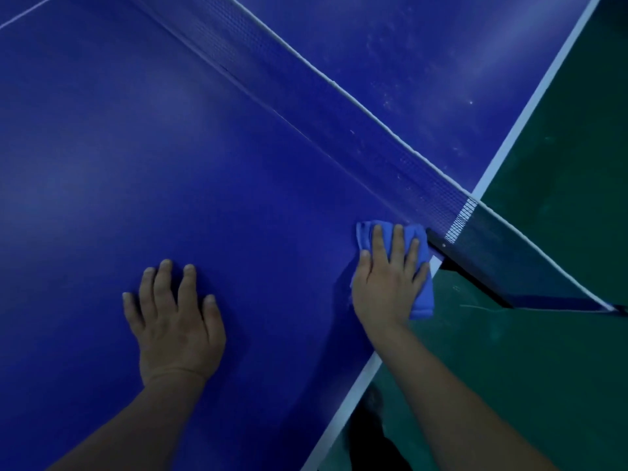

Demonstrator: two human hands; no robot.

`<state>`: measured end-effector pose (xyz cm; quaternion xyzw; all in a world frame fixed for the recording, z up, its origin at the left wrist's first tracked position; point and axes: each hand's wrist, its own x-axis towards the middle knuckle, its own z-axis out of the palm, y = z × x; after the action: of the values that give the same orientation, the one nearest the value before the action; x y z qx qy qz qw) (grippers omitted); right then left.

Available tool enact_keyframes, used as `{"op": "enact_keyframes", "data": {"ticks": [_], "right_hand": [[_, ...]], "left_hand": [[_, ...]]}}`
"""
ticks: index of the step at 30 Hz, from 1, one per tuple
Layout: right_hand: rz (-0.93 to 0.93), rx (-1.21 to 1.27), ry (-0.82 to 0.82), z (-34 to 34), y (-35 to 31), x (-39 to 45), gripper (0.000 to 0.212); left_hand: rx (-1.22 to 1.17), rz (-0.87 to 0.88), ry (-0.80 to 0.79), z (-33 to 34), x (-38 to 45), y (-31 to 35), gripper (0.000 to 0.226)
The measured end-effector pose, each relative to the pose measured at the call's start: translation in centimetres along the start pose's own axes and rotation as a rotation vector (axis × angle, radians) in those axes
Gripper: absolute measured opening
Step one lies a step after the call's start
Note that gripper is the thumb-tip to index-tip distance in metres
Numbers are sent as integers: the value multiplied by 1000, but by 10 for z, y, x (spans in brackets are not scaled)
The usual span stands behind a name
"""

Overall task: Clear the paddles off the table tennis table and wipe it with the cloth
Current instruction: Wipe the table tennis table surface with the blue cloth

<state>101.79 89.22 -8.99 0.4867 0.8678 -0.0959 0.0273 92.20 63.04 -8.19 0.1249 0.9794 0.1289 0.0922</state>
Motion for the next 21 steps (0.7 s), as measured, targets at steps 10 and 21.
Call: {"op": "enact_keyframes", "data": {"ticks": [10, 21], "right_hand": [[-159, 30, 135, -15, 23, 25, 43], [34, 315, 203, -41, 83, 1, 36]], "left_hand": [[13, 1, 26, 1, -1, -1, 61], [3, 6, 29, 2, -1, -1, 59]]}}
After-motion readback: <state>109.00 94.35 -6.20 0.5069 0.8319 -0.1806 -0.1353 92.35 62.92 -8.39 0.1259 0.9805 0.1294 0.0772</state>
